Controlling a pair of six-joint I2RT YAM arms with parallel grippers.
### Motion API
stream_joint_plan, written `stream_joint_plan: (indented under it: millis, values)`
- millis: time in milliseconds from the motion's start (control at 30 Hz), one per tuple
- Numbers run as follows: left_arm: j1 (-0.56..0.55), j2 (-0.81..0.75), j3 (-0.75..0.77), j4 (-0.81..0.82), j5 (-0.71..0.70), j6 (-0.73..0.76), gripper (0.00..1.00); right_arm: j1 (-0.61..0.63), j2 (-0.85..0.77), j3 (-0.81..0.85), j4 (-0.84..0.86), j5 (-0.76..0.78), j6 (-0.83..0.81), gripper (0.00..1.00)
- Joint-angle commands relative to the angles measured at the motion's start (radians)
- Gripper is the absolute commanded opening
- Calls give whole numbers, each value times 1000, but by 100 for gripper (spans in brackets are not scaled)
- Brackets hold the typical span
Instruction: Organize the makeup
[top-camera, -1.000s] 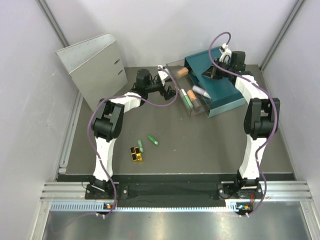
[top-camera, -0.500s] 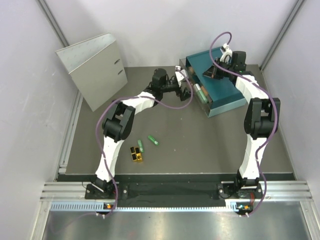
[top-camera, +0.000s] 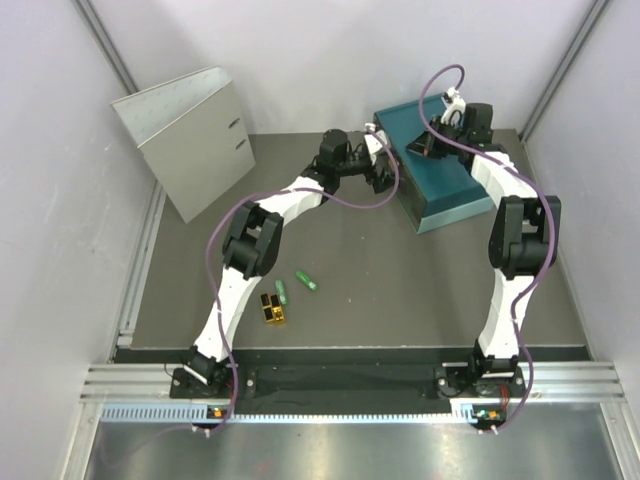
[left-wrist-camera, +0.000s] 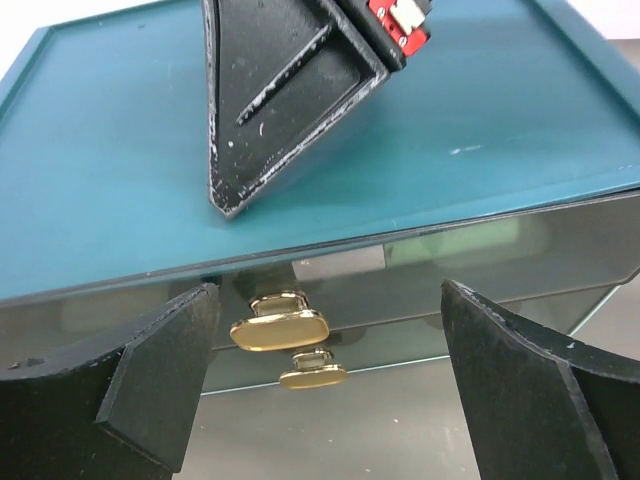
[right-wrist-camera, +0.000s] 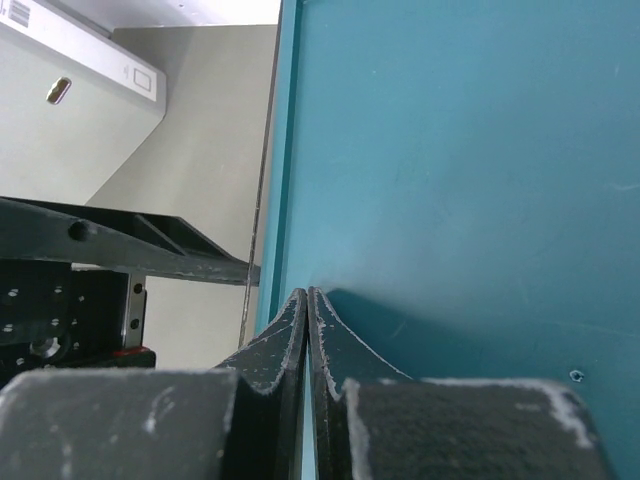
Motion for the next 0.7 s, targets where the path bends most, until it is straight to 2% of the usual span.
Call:
stream_joint_plan:
  millis: [0, 200, 333, 467, 667]
  values:
    - [-30, -65, -16, 55, -3, 38, 97, 7, 121, -128, -339, 124, -66, 0]
    - [-18, -241, -226, 128, -67, 81, 98, 5, 118, -132, -334, 121, -63, 0]
    - [-5, -305, -341, 173, -112, 40, 99, 5, 113, -140, -328, 121, -63, 0]
    - [8, -305, -433, 248, -126, -72, 99, 7, 105, -152, -323, 115, -63, 0]
    - [11, -230, -431, 309, -152, -158, 99, 5, 85, -187, -310, 115, -60, 0]
